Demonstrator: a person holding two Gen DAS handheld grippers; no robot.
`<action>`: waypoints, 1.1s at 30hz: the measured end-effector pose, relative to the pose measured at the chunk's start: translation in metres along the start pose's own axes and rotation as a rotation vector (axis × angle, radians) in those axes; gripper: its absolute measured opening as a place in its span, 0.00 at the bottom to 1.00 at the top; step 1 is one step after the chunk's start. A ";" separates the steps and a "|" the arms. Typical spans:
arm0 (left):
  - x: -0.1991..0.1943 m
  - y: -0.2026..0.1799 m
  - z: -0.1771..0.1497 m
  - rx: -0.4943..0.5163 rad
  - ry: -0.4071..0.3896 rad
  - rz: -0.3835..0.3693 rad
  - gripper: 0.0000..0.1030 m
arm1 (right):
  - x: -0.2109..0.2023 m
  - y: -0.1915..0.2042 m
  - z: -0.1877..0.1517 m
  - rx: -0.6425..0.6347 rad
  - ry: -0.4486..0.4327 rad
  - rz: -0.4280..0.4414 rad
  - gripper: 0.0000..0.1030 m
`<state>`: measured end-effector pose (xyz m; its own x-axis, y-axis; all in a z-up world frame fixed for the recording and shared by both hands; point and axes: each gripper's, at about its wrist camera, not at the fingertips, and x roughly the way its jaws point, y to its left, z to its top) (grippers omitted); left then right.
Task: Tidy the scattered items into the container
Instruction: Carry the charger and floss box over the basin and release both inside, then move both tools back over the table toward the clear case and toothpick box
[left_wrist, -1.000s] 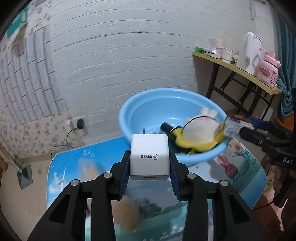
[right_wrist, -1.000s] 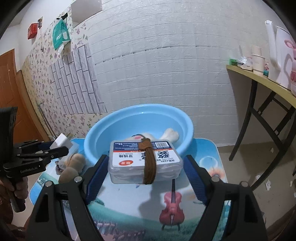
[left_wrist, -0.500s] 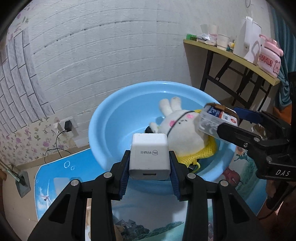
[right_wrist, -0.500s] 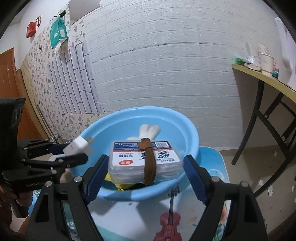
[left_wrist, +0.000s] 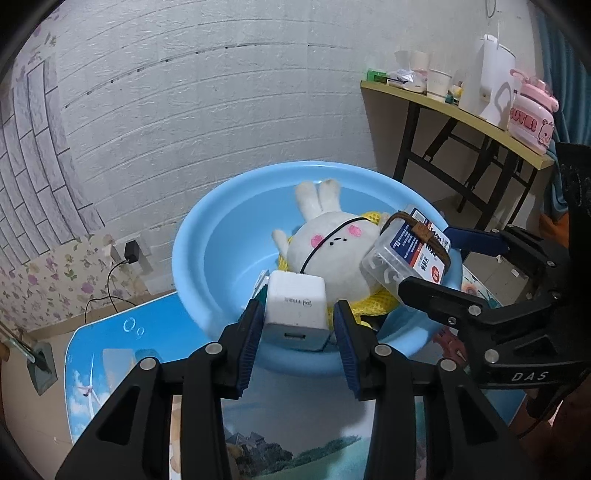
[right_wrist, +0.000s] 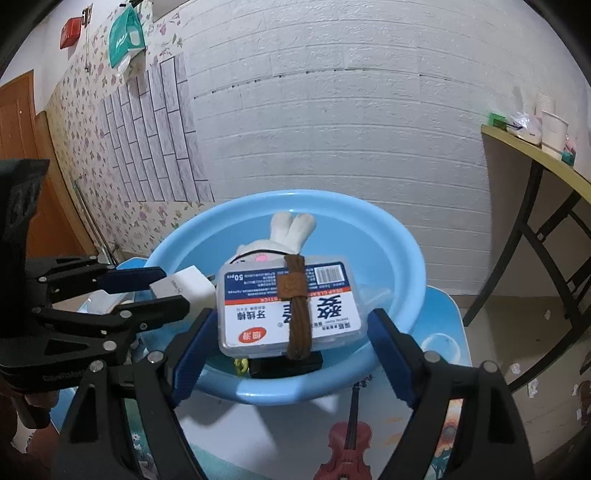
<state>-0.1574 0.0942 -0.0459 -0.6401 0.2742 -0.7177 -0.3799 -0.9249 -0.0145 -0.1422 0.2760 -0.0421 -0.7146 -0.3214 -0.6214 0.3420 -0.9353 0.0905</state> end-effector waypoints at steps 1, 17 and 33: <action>-0.002 0.001 -0.001 -0.003 -0.002 0.000 0.37 | -0.001 0.002 0.000 -0.010 0.006 -0.006 0.81; -0.040 0.033 -0.039 -0.080 -0.031 0.046 0.38 | -0.012 0.013 -0.006 0.019 0.048 -0.029 0.84; -0.062 0.087 -0.100 -0.194 0.017 0.127 0.53 | -0.019 0.029 -0.035 0.022 0.119 -0.025 0.84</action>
<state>-0.0838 -0.0297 -0.0719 -0.6625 0.1495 -0.7340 -0.1606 -0.9854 -0.0557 -0.0972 0.2601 -0.0548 -0.6444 -0.2795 -0.7118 0.3110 -0.9461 0.0900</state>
